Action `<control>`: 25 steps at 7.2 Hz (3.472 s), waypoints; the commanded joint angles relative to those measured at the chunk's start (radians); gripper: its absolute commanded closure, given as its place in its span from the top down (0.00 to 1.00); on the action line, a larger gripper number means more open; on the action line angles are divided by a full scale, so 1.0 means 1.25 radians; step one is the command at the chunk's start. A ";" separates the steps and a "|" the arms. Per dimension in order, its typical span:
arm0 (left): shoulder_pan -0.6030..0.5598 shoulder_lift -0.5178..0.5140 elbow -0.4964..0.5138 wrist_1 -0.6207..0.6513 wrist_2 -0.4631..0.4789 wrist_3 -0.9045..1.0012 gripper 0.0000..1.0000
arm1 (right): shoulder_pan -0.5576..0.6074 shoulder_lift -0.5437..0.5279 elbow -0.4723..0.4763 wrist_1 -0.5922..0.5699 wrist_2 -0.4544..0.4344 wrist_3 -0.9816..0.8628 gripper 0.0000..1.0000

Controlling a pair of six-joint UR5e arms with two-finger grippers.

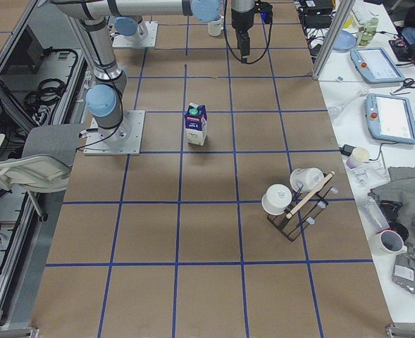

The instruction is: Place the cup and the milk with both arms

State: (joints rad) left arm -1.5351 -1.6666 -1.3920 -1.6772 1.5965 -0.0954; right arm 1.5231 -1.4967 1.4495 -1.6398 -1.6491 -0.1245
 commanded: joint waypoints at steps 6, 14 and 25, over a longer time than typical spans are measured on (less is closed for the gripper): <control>0.002 0.021 -0.024 -0.003 -0.005 0.003 1.00 | 0.000 0.000 0.001 0.000 0.000 -0.001 1.00; 0.081 0.025 -0.087 0.024 0.005 0.144 1.00 | 0.000 0.000 0.000 0.000 0.000 -0.003 1.00; 0.313 -0.059 -0.485 0.472 -0.034 0.349 0.90 | -0.001 0.000 0.001 0.001 -0.001 -0.005 1.00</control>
State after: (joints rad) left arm -1.1446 -1.7216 -1.9859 -1.1246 1.5542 0.3372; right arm 1.5217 -1.4971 1.4510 -1.6383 -1.6505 -0.1304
